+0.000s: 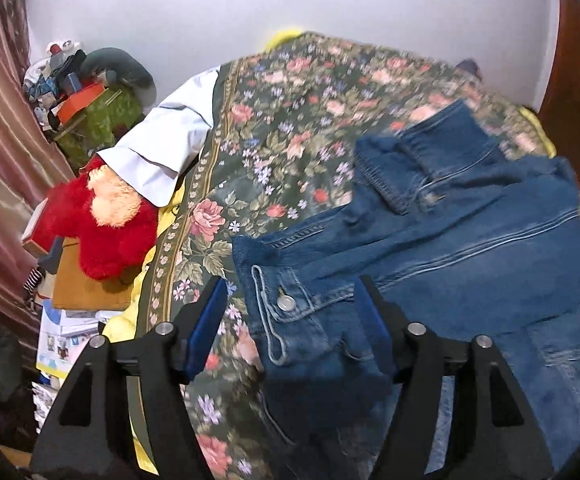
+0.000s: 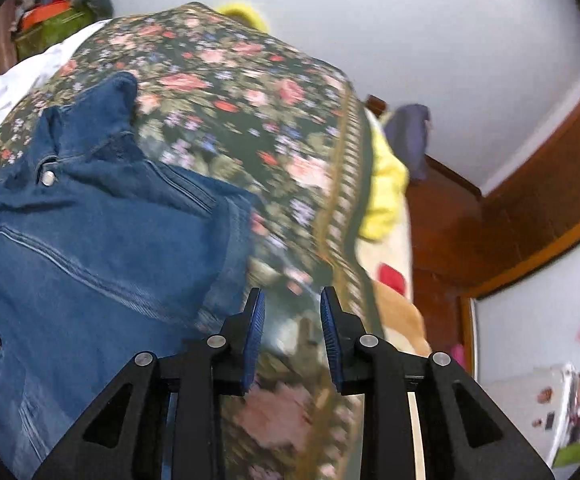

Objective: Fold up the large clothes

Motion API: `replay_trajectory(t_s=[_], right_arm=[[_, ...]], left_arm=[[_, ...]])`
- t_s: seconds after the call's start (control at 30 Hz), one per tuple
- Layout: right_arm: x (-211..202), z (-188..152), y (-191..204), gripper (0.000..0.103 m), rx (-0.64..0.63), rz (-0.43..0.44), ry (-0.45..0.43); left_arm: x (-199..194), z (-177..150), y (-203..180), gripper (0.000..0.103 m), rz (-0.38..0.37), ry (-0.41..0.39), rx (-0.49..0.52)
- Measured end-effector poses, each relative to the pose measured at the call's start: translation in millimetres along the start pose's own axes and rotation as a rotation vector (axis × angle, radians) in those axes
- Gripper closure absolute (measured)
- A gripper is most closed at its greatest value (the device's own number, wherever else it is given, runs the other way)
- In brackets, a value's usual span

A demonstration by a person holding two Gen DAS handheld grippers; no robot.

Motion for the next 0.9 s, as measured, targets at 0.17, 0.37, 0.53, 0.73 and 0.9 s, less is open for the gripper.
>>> replay_trajectory(t_s=[0.17,0.37,0.53,0.73,0.9], right_arm=[[-38.2,-28.5,-17.4,0.079,0.052,0.058,-0.035],[-104.4,-61.1,-6.6,0.079,0.056,0.180,-0.133],[-137.8,-97.6,21.6,0.079,0.014,0.331,-0.128],[-115.3,-156.3,50.9,0.079,-0.043,0.342,-0.016],[-77.9,-206.4,65.7,0.079,-0.014,0.428,0.143]], left_arm=[[-42.3,-13.3,-2.5,0.029,-0.017,-0.054,-0.009],[-75.7,-38.7,-3.6,0.025,-0.059,-0.088,-0.036],[-85.1,-70.5,-3.5,0.023,-0.077,-0.072,-0.054],[-70.1,-122.5,2.3,0.022,-0.103,0.004,-0.094],[-39.9,-175.4,7.4,0.021,-0.139,0.115,-0.149]])
Point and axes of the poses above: each gripper's, at about its wrist camera, not at the fingertips, and x roughly the way its jaws point, y to its left, z to its top, the point moved 9 cm from there along x, roughly the way its jaws point, and after that the axes turned 8 degrees about y, right-handed, at the moved point
